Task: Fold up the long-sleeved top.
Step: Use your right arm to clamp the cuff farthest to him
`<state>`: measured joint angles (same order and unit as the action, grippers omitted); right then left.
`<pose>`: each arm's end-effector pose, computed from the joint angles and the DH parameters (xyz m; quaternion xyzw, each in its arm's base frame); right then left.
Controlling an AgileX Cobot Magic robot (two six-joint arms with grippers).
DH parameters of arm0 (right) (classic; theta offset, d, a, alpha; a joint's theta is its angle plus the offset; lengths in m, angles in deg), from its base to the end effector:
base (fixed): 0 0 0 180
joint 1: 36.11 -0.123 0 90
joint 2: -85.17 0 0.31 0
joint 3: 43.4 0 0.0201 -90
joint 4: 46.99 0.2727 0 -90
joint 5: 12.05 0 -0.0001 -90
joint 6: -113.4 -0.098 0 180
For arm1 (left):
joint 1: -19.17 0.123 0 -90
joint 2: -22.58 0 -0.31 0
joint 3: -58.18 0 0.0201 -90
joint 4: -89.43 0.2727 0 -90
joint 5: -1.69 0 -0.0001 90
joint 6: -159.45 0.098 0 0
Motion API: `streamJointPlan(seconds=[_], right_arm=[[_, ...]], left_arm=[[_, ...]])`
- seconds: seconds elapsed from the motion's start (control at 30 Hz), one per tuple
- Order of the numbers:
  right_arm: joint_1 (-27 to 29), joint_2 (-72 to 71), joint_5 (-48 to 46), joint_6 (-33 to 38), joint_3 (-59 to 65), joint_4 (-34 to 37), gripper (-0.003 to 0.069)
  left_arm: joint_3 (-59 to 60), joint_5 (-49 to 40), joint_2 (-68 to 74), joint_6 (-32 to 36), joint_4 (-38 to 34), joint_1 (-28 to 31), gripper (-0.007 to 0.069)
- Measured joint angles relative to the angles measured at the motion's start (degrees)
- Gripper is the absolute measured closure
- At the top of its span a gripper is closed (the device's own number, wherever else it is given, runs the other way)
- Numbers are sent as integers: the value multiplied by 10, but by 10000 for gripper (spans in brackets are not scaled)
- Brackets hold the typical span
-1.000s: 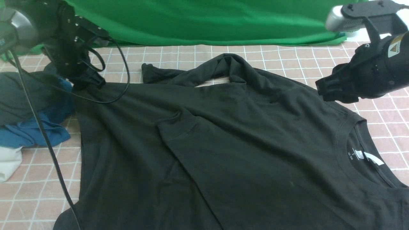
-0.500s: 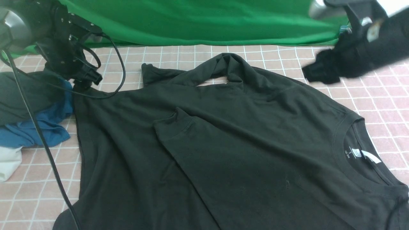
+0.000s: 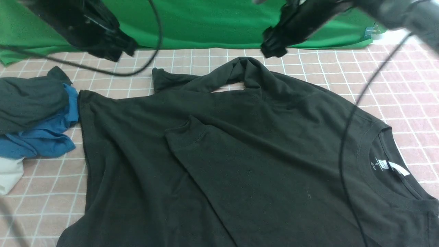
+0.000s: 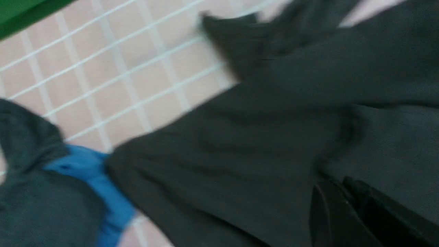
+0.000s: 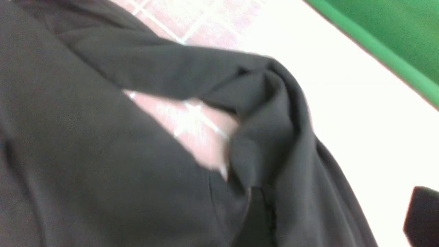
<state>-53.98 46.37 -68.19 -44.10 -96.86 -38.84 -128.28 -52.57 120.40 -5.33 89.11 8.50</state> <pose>0.5399 0.1862 0.2697 -0.3091 0.8968 0.0558 0.3117 0.3640 -0.0690 0.3628 0.2131 0.9312 0.0091 0.2954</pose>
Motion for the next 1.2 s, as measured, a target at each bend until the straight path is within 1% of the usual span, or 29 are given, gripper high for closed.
streamJointPlan(seconds=[0.03, 0.07, 0.1, 0.17, 0.27, 0.3, 0.37, 0.5, 0.53, 0.6, 0.63, 0.67, 0.7, 0.77, 0.8, 0.9, 0.97, 1.1, 1.2], right_arm=[[0, 5, -1, 0, 0, 1, 89], [0, 51, -10, 13, -63, 4, 73], [0, 56, -10, 14, -63, 4, 72], [0, 99, -9, 31, -116, 5, 69], [0, 136, 14, 40, -151, 6, 72], [0, 152, 32, 45, -159, 6, 83], [0, 166, 55, 51, -162, 6, 103], [0, 186, 74, 56, -163, 7, 185], [0, 191, 77, 56, -163, 7, 264], [1, 193, 77, 56, -163, 7, 379], [1, 193, 77, 56, -163, 7, 392], [4, 193, 77, 56, -163, 9, 486], [6, 193, 77, 55, -163, 9, 545], [18, 190, 68, 42, -165, 10, 603], [20, 190, 68, 42, -165, 10, 603], [51, 176, 13, -9, -166, 12, 612], [64, 170, -4, -20, -167, 12, 612], [103, 161, -87, -55, -170, 11, 613], [109, 162, -124, -68, -170, 10, 613]], left_arm=[[6, 2, -11, -4, 0, -3, 599], [60, 22, -55, -12, 3, -27, 603], [66, 24, -66, -15, 3, -30, 604], [125, 40, -117, -19, 0, -55, 606], [200, 48, -174, -21, -10, -85, 606], [237, 49, -205, -21, -15, -95, 606], [272, 49, -239, -21, -19, -102, 606], [314, 49, -279, -21, -17, -104, 606], [328, 49, -300, -21, -12, -104, 606], [334, 49, -313, -21, -9, -104, 606], [335, 49, -314, -21, -8, -104, 606], [335, 49, -321, -21, -8, -104, 606], [335, 49, -324, -21, -6, -104, 606], [335, 49, -329, -21, -6, -104, 606], [335, 49, -329, -21, -6, -104, 606], [336, 43, -329, -22, -6, -104, 606], [337, 40, -329, -22, -6, -104, 606], [337, 38, -329, -22, 0, -104, 606], [337, 38, -329, -22, 7, -104, 606]])
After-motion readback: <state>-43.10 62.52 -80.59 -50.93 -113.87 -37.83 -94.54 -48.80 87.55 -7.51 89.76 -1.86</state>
